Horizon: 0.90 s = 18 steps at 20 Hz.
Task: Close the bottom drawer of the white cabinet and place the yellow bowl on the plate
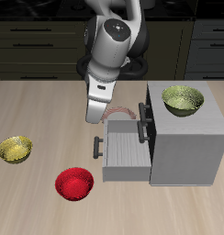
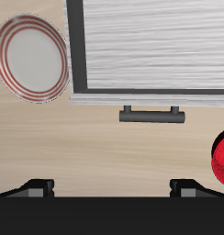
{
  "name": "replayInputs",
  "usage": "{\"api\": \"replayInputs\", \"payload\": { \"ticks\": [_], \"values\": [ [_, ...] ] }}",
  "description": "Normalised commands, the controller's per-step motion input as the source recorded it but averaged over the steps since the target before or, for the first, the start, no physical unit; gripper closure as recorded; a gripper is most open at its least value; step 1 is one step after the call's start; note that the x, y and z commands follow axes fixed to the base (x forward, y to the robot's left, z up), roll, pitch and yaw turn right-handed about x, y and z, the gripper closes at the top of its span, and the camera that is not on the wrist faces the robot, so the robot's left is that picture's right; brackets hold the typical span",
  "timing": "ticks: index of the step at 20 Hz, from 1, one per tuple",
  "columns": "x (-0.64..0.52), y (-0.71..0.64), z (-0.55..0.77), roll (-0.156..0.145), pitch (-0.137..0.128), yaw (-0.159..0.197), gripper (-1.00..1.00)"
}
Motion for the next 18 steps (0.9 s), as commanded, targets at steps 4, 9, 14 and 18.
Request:
{"api": "replayInputs", "payload": {
  "ticks": [4,9,14,18],
  "values": [
    [0.14,-0.09,-0.09,-0.002,-0.061,-0.044,-1.00],
    [0.20,0.00,-0.16,0.018,-0.054,-0.029,-1.00],
    [0.16,0.03,-0.12,0.029,-0.018,0.009,-1.00],
    [0.14,0.13,-0.05,0.052,-0.067,-0.025,-1.00]
  ]
}}
